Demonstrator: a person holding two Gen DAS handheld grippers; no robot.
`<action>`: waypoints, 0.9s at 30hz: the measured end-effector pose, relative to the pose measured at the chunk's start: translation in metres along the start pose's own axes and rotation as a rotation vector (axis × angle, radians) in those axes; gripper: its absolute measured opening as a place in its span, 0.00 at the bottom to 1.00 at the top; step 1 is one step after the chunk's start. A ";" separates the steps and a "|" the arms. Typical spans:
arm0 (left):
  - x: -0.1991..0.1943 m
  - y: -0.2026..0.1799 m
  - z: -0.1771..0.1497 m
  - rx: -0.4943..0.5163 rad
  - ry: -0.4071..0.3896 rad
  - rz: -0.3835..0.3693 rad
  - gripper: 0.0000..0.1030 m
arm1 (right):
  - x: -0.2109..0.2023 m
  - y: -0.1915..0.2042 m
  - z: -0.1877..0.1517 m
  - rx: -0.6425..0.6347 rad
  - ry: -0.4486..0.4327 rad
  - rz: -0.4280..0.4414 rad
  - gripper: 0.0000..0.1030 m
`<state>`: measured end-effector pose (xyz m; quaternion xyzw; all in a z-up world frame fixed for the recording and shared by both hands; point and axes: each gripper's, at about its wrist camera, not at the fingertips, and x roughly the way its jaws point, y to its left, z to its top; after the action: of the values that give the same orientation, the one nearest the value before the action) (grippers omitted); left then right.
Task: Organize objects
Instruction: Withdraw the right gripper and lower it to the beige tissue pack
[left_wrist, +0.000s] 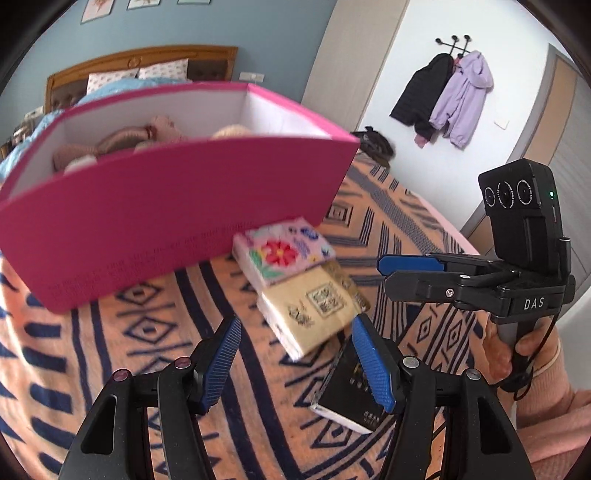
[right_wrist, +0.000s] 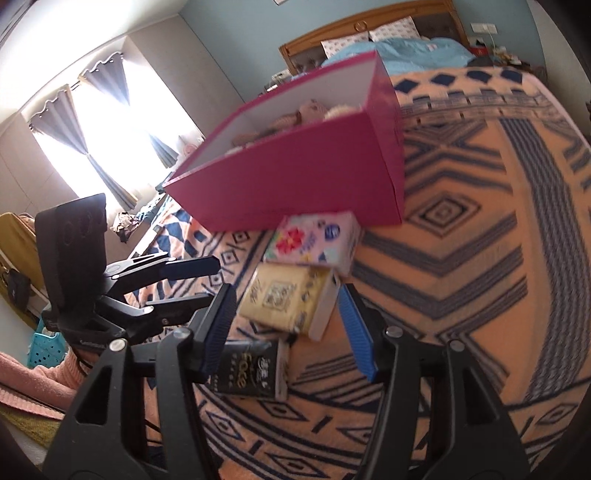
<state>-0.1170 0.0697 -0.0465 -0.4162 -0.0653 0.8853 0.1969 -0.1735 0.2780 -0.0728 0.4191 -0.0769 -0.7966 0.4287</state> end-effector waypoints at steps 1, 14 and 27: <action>0.002 0.001 -0.001 -0.008 0.008 -0.003 0.62 | 0.002 -0.001 -0.002 0.007 0.004 -0.003 0.58; 0.017 0.001 -0.003 -0.043 0.043 -0.015 0.60 | 0.018 -0.007 -0.004 0.047 0.028 -0.008 0.58; 0.022 0.003 -0.001 -0.069 0.055 -0.032 0.51 | 0.028 -0.012 -0.003 0.073 0.039 -0.002 0.58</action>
<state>-0.1298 0.0757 -0.0637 -0.4461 -0.0970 0.8673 0.1984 -0.1859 0.2655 -0.0971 0.4498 -0.0971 -0.7855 0.4139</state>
